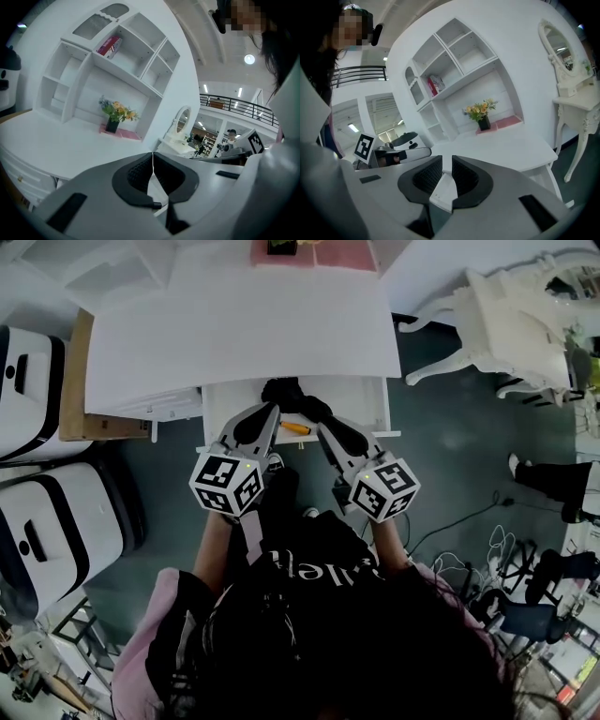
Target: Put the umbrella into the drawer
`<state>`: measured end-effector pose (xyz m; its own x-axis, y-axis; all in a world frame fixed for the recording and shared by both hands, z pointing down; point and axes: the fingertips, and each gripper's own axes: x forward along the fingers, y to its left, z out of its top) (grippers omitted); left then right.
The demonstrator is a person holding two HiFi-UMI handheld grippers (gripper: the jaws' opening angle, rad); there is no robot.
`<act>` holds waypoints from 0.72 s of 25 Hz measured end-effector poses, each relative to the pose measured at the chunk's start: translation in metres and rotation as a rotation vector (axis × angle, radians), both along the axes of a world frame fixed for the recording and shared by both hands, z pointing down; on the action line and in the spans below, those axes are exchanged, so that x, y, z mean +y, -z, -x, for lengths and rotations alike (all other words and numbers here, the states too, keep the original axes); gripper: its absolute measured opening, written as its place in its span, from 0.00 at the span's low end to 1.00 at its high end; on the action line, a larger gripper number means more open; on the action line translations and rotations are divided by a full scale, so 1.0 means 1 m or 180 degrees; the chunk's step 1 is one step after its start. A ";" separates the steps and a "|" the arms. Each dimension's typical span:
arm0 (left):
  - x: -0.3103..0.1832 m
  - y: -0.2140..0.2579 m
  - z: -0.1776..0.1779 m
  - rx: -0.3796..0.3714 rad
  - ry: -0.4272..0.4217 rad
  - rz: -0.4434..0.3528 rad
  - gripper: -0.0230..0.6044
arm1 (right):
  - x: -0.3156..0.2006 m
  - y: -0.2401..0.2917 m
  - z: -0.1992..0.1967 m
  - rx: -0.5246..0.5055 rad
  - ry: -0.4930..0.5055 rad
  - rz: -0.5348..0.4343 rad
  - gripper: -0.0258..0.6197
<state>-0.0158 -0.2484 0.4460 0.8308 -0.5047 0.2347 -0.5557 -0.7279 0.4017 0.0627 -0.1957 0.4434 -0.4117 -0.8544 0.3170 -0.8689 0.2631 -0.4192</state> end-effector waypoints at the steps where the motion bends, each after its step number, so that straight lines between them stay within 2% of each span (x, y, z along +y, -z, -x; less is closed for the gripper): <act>1: 0.004 0.001 -0.001 0.0001 0.0008 -0.0007 0.06 | 0.007 0.001 -0.001 0.0013 -0.0001 -0.0005 0.18; 6: 0.046 0.007 -0.010 0.0042 0.0101 -0.0009 0.06 | 0.053 0.009 -0.007 0.0016 0.0036 -0.0042 0.17; 11: 0.108 0.021 -0.020 0.0088 0.0184 -0.0013 0.06 | 0.108 0.020 -0.011 0.0063 0.0178 -0.0147 0.16; 18: 0.197 0.034 -0.008 0.0019 0.0290 -0.0135 0.06 | 0.184 0.025 0.002 0.0101 0.0340 -0.0324 0.14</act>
